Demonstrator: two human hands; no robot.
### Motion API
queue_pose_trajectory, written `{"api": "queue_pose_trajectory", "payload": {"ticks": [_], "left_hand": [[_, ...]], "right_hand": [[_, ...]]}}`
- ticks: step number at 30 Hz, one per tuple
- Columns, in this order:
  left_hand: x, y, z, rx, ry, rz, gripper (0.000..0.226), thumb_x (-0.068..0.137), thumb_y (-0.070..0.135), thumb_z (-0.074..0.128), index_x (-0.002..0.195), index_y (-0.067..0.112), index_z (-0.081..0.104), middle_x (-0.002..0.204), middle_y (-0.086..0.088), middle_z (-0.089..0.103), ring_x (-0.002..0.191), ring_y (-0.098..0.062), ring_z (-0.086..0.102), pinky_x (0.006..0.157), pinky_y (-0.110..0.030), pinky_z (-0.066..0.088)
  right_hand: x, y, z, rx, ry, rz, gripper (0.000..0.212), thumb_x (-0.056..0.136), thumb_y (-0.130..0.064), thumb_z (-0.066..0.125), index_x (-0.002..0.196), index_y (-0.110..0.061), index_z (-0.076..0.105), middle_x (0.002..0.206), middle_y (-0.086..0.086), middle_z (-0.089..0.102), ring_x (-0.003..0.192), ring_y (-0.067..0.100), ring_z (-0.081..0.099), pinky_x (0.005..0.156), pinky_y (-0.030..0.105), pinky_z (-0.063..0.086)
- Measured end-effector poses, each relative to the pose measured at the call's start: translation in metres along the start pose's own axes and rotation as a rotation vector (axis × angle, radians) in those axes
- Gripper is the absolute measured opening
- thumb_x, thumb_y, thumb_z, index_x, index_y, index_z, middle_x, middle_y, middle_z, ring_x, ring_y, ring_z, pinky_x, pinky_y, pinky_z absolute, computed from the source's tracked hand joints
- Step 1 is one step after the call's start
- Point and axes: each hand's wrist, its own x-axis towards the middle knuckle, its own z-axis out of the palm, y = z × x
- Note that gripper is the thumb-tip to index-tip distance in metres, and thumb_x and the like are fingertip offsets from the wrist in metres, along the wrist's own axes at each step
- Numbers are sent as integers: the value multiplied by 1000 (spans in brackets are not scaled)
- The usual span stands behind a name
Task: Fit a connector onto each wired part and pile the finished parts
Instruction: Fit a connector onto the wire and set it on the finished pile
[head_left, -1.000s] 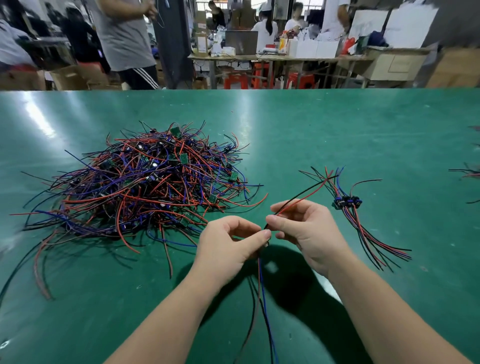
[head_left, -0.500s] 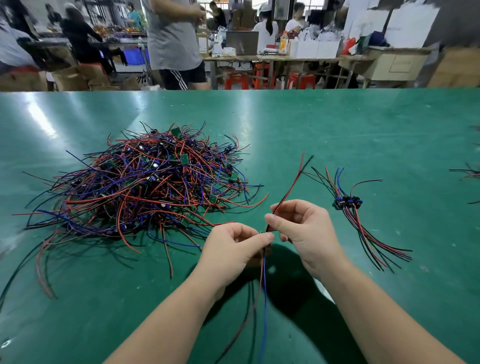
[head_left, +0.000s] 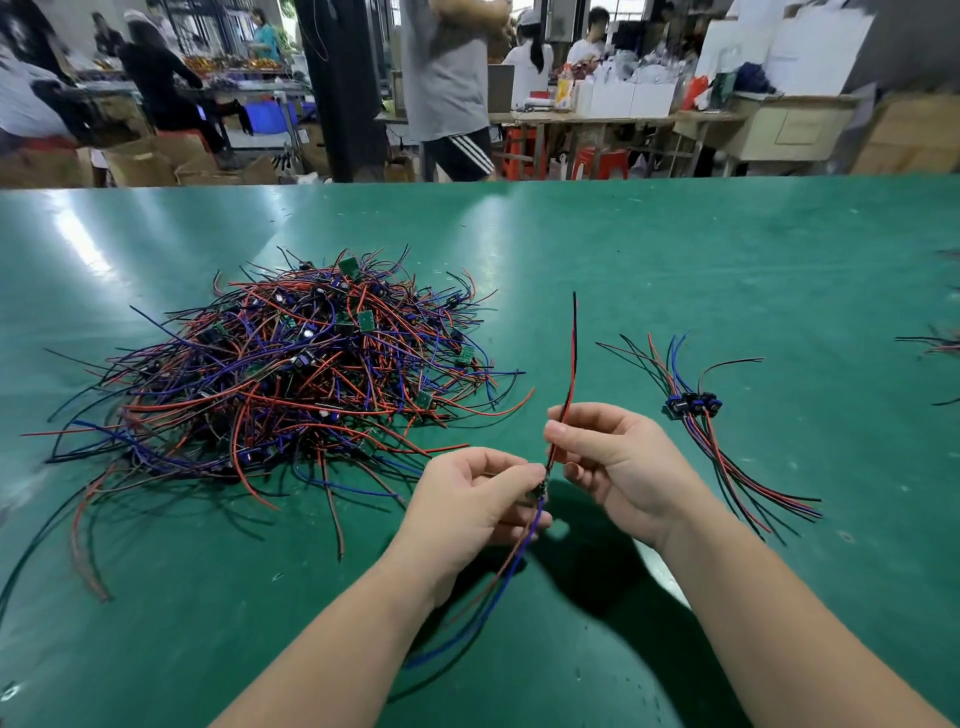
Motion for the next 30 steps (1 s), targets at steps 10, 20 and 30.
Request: {"api": "queue_pose_trajectory", "payload": {"ticks": [10, 20, 30], "left_hand": [[-1, -2, 1, 46, -157, -76, 16, 91, 14, 60, 76, 10, 57, 68, -9, 63, 62, -23, 65, 54, -31, 57], [-4, -4, 4, 214, -314, -21, 15, 92, 11, 59, 77, 9, 55, 83, -18, 60, 60, -11, 60, 59, -28, 56], [-4, -2, -4, 264, -340, 15, 15, 91, 8, 60, 77, 10, 56, 80, -14, 63, 60, -9, 60, 58, -23, 54]], "right_hand": [[2, 4, 2, 10, 18, 30, 9, 79, -6, 69, 76, -9, 61, 59, 5, 65, 47, 10, 58, 46, 16, 45], [9, -18, -22, 161, 218, -57, 10, 85, 1, 63, 82, -8, 64, 57, 1, 66, 52, 12, 66, 44, 14, 46], [10, -17, -17, 12, 284, -191, 11, 92, -13, 60, 82, -16, 56, 49, 2, 61, 45, 16, 63, 39, 17, 44]]}}
